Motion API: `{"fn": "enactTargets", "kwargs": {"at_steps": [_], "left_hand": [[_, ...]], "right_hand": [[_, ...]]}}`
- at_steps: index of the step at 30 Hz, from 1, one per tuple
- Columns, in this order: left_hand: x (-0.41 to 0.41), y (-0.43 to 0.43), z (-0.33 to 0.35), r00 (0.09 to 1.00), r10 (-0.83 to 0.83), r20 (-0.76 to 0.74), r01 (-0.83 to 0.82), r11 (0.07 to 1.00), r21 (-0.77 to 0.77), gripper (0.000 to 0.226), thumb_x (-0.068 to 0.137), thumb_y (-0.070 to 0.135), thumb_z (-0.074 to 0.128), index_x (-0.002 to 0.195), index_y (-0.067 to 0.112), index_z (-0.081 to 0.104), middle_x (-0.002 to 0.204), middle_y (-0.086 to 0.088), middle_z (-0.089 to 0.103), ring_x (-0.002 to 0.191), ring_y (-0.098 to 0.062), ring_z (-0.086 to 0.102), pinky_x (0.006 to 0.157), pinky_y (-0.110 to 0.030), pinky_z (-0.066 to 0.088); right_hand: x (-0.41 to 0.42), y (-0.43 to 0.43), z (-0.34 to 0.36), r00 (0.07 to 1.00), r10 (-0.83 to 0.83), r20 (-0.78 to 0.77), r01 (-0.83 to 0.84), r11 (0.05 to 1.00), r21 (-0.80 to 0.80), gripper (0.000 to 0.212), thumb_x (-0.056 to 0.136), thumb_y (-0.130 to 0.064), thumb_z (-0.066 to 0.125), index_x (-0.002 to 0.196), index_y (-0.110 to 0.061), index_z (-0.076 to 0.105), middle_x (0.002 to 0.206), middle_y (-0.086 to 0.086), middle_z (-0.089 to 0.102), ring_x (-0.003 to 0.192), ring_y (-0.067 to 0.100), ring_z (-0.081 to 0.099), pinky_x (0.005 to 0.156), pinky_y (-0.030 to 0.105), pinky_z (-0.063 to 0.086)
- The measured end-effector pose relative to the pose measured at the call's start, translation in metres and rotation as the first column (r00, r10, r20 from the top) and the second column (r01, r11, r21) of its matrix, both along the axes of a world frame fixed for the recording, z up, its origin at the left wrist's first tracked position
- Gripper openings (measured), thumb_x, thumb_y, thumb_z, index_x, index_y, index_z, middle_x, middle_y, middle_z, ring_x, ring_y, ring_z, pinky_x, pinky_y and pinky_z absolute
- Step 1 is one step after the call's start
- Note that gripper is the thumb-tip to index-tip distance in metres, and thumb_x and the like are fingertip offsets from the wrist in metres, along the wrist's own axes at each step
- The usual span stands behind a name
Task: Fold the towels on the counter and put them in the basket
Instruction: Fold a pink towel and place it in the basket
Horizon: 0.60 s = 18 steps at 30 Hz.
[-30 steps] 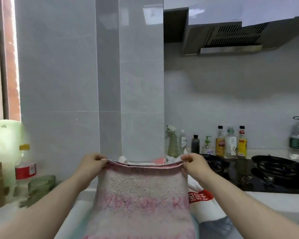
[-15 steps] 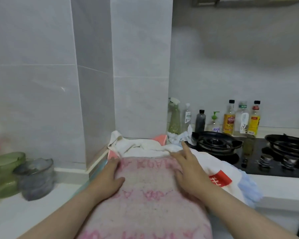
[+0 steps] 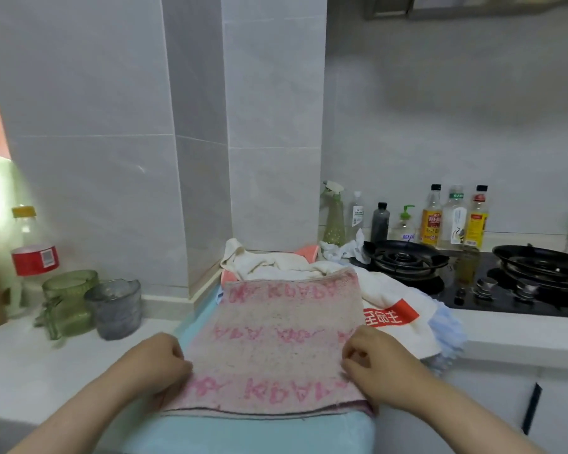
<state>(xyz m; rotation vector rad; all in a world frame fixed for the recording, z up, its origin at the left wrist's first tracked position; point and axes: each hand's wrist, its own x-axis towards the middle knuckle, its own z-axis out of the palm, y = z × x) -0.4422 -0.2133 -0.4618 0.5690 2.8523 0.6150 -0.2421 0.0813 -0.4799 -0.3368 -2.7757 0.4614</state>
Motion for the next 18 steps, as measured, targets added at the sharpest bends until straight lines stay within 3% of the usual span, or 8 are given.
{"fn": "enactTargets", "kwargs": {"at_steps": [3,4,6,8,10,13,15,18], "left_hand": [[0.022,-0.006,0.009,0.985,0.024,0.171,-0.038,0.996,0.08,0.015,0.071,0.008,0.059,0.056,0.006,0.057,0.042,-0.007,0.049,0.036,-0.02,0.043,0.048,-0.023,0.034],[0.027,-0.006,0.012,0.98,0.034,0.196,-0.048,0.996,0.069,0.016,0.071,0.005,0.057,0.055,0.004,0.057,0.039,-0.008,0.046,0.033,-0.02,0.041,0.047,-0.023,0.033],[0.035,-0.004,0.015,0.978,0.049,0.204,-0.058,0.997,0.041,0.015,0.074,0.006,0.059,0.061,0.0,0.058,0.037,-0.008,0.048,0.031,-0.02,0.042,0.045,-0.021,0.034],[0.041,-0.001,0.015,0.981,0.072,0.18,-0.079,0.996,0.031,0.017,0.079,0.017,0.065,0.078,0.001,0.057,0.046,-0.007,0.055,0.036,-0.02,0.047,0.043,-0.019,0.034],[0.048,0.001,0.015,0.985,0.08,0.155,-0.078,0.997,-0.018,0.025,0.08,0.025,0.069,0.085,0.005,0.056,0.057,-0.006,0.058,0.043,-0.02,0.051,0.042,-0.017,0.036],[0.052,0.004,0.015,0.982,0.104,0.158,-0.101,0.995,-0.026,0.011,0.08,0.013,0.063,0.077,0.007,0.055,0.055,-0.007,0.056,0.044,-0.021,0.051,0.042,-0.017,0.037],[0.05,0.004,0.013,0.974,0.142,0.177,-0.144,0.99,-0.003,0.006,0.081,0.007,0.061,0.08,0.006,0.055,0.062,-0.009,0.057,0.048,-0.021,0.052,0.043,-0.019,0.038],[0.041,0.001,0.01,0.954,0.174,0.244,-0.19,0.981,0.044,0.01,0.079,-0.003,0.059,0.085,0.003,0.052,0.063,-0.013,0.052,0.047,-0.02,0.045,0.044,-0.02,0.031]], "right_hand": [[0.023,-0.013,-0.019,0.972,-0.23,-0.045,0.211,0.943,-0.258,0.012,0.086,-0.04,0.059,0.094,-0.031,0.056,0.092,-0.011,0.056,0.082,0.005,0.055,0.071,0.023,0.045],[0.025,-0.018,-0.02,0.953,-0.301,-0.017,0.265,0.863,-0.43,0.016,0.086,-0.038,0.06,0.096,-0.027,0.055,0.089,-0.007,0.06,0.078,0.009,0.058,0.067,0.025,0.045],[0.025,-0.022,-0.021,0.93,-0.36,0.073,0.289,0.595,-0.75,0.015,0.087,-0.026,0.059,0.091,-0.012,0.055,0.076,0.003,0.064,0.066,0.019,0.058,0.065,0.029,0.048],[0.029,-0.025,-0.017,0.927,-0.353,0.128,0.258,0.351,-0.9,0.007,0.084,-0.008,0.055,0.084,-0.002,0.057,0.062,0.011,0.058,0.055,0.023,0.054,0.062,0.031,0.051],[0.036,-0.028,-0.013,0.922,-0.336,0.194,0.281,0.233,-0.931,0.016,0.078,-0.001,0.053,0.092,0.001,0.062,0.062,0.012,0.059,0.058,0.023,0.057,0.056,0.027,0.051],[0.047,-0.037,-0.01,0.934,-0.295,0.202,0.286,0.279,-0.917,0.017,0.076,-0.002,0.058,0.092,-0.008,0.057,0.061,0.007,0.056,0.054,0.018,0.051,0.056,0.026,0.046],[0.053,-0.04,-0.014,0.96,-0.243,0.137,0.207,0.29,-0.934,0.034,0.072,0.003,0.064,0.101,-0.01,0.052,0.079,0.012,0.061,0.057,0.018,0.048,0.059,0.03,0.044],[0.054,-0.042,-0.024,0.97,-0.245,0.0,0.115,0.456,-0.882,0.039,0.067,0.005,0.069,0.1,-0.01,0.055,0.074,0.006,0.062,0.06,0.017,0.048,0.056,0.029,0.04]]}}
